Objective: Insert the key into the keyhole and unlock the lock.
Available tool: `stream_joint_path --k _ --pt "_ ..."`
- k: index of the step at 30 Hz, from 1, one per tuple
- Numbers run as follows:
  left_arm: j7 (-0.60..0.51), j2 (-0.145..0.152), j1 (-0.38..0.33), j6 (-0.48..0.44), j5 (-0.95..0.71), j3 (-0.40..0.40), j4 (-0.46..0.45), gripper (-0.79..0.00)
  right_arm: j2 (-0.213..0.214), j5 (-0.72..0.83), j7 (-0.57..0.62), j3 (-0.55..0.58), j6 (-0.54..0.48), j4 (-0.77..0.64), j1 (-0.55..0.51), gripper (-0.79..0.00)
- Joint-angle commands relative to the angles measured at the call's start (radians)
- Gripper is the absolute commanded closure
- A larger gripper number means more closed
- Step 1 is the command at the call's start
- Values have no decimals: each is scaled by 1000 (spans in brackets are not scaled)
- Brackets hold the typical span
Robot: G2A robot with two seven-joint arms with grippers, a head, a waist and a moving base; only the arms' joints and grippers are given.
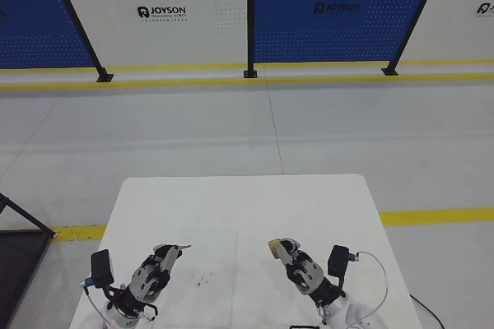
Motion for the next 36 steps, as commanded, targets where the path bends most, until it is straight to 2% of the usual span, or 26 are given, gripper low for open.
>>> stream_joint_path --k 1,7,11,13,20,27,36 --pt "3 -3 -4 -11 -32 24 -7 0 -5 60 -14 -24 -24 2 13 0" --pt "58 -20 -45 -91 -109 148 31 0 -29 197 -110 -130 -125 22 59 0" --pt "100 -25 -82 -100 -154 244 39 0 -44 235 -156 -183 -183 56 92 0" --pt "99 -21 -92 -100 -183 305 37 0 -51 234 -183 -202 -208 74 103 0" --pt "71 4 -138 -100 -249 413 53 0 -69 206 -285 -227 -267 133 129 0" --pt "133 10 -188 -100 -216 466 89 0 -79 173 -331 -225 -278 146 130 0" --pt "161 -5 -244 -100 -178 528 149 0 -93 118 -367 -238 -249 156 132 0"
